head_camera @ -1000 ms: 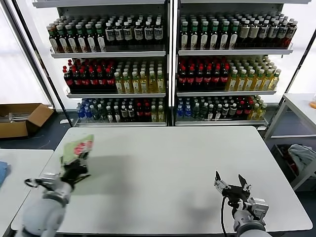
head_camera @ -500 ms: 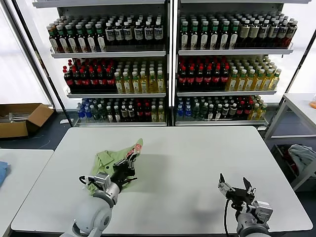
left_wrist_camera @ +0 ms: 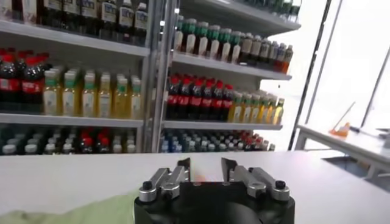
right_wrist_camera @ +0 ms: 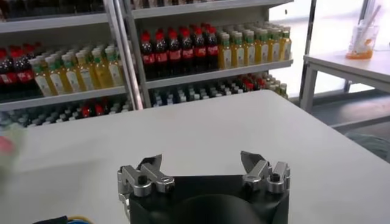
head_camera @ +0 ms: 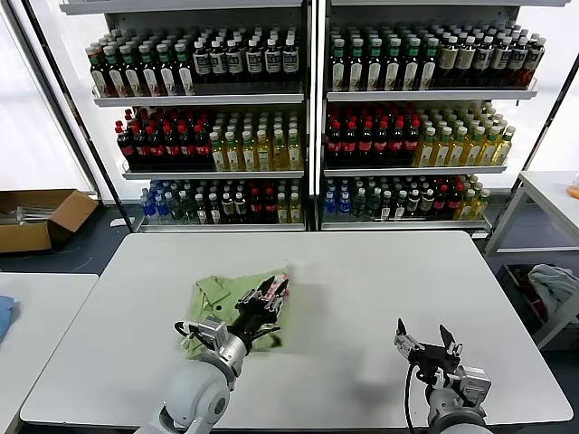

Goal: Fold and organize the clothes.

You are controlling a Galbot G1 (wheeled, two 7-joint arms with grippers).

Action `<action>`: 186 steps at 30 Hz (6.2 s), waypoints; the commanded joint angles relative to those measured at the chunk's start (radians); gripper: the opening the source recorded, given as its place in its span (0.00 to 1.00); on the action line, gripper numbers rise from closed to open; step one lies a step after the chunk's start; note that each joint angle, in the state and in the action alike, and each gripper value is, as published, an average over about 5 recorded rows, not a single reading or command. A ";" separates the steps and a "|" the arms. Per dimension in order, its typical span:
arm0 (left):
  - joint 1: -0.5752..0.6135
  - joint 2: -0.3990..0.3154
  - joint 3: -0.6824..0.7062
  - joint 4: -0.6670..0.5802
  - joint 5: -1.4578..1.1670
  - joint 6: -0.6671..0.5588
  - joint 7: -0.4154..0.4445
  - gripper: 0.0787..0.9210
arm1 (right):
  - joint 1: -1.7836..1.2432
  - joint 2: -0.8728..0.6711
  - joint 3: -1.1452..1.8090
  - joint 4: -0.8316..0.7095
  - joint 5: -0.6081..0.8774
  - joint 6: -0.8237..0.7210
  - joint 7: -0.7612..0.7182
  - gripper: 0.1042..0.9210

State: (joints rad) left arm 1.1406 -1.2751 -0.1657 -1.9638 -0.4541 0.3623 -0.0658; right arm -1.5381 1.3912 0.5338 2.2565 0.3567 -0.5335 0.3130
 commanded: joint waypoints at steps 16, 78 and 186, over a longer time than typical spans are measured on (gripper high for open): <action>0.085 0.128 -0.171 -0.109 -0.009 0.099 -0.156 0.87 | 0.365 -0.059 -0.306 -0.159 0.545 -0.050 0.148 0.88; 0.179 0.075 -0.231 -0.154 -0.033 0.095 -0.191 0.88 | 0.429 -0.131 -0.310 -0.335 0.258 -0.049 0.154 0.00; 0.261 -0.044 -0.230 -0.169 0.187 -0.180 -0.126 0.88 | 0.128 -0.106 0.020 -0.012 -0.074 0.006 0.014 0.88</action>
State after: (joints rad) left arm 1.4047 -1.3134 -0.3910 -2.1422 -0.2772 0.2252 -0.2022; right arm -1.4212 1.2852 0.5545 2.2644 0.3072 -0.5276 0.3353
